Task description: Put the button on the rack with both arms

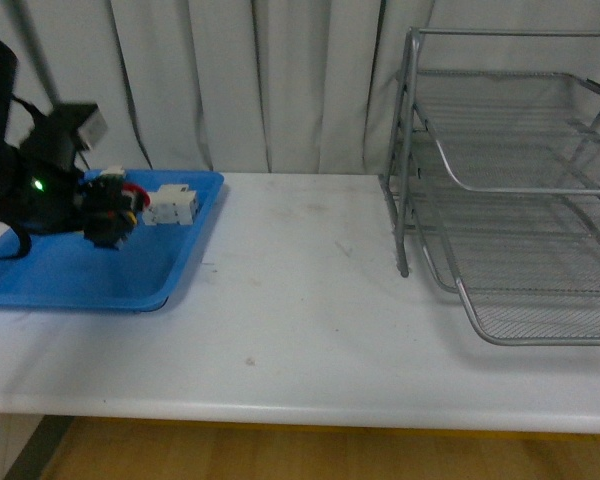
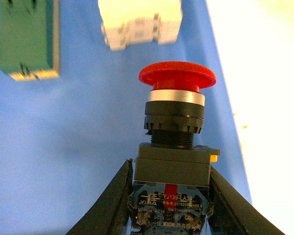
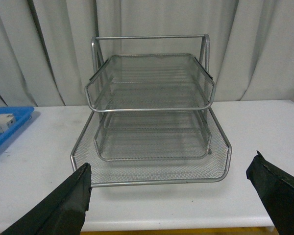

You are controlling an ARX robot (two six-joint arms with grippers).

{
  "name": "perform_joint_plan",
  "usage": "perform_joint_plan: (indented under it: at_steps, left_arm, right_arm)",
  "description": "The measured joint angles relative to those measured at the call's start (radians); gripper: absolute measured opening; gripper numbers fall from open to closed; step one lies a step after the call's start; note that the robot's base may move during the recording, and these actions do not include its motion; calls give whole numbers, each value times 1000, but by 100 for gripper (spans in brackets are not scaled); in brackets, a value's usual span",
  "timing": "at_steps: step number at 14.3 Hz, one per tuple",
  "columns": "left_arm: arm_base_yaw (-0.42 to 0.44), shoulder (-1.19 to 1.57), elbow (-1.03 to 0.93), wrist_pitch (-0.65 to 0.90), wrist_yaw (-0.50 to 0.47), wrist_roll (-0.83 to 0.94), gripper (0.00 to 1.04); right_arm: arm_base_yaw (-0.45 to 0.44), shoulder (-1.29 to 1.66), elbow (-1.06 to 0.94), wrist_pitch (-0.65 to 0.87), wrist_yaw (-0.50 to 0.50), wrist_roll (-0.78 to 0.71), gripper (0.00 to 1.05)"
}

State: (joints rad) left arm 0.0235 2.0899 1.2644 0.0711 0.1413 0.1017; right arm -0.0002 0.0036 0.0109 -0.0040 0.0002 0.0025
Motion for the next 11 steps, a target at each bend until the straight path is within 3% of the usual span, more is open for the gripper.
perform_joint_plan:
  at_steps: [4, 7, 11]
  left_arm:
    - [50, -428, -328, 105, 58, -21, 36]
    - [126, -873, -687, 79, 93, -71, 36]
    - [140, -941, -760, 72, 100, -82, 36]
  right_arm:
    - [0, 0, 0, 0, 0, 0, 98]
    - [0, 0, 0, 0, 0, 0, 98]
    - [0, 0, 0, 0, 0, 0, 98]
